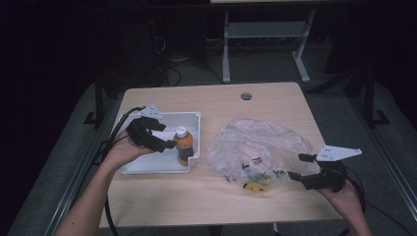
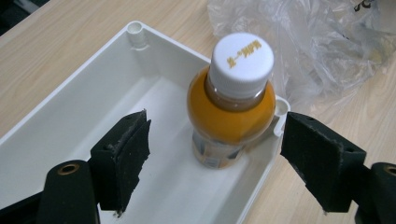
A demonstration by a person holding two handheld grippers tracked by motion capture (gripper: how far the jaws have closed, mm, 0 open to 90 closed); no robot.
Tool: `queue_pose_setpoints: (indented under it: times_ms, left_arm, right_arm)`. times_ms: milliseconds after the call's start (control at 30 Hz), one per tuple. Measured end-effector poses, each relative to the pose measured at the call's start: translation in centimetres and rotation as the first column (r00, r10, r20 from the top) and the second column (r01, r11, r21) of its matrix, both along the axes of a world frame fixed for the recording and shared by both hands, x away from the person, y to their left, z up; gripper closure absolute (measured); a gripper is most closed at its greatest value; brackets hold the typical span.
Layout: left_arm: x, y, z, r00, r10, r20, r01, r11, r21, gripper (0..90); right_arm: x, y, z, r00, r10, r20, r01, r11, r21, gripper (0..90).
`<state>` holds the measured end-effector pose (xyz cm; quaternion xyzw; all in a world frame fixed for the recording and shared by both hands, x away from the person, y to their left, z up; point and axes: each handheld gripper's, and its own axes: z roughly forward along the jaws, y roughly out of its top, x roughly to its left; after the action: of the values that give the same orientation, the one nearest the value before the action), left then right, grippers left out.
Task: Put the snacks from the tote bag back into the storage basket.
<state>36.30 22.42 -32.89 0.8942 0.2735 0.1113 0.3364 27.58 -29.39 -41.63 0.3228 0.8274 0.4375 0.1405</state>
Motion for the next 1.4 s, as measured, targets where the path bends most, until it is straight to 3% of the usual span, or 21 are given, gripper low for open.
queue_pose_setpoints:
  times_ms: [300,533,700,1400]
  left_arm:
    - [-0.8,1.2,-0.9,1.0,0.002,-0.004,-0.002,0.9995,-0.031,23.1]
    - [-1.2,2.2,-2.0,0.9999,0.009,-0.015,-0.009,0.9998,-0.019,23.2]
    - [-1.8,2.9,-2.8,0.9997,0.015,-0.018,-0.016,0.9989,-0.044,23.2]
    - [-4.1,3.6,-6.3,1.0,-0.007,-0.007,0.007,0.9997,-0.026,23.2]
  right_arm:
    - [0.0,-0.1,0.1,1.0,-0.002,0.004,0.002,1.0,-0.001,21.8]
    - [-0.1,0.0,0.1,1.0,-0.002,0.005,0.002,1.0,-0.001,21.8]
    - [-0.1,0.0,0.1,1.0,-0.002,0.004,0.002,1.0,0.0,21.8]
    - [-0.1,0.3,0.1,1.0,0.0,0.001,0.0,1.0,0.001,21.8]
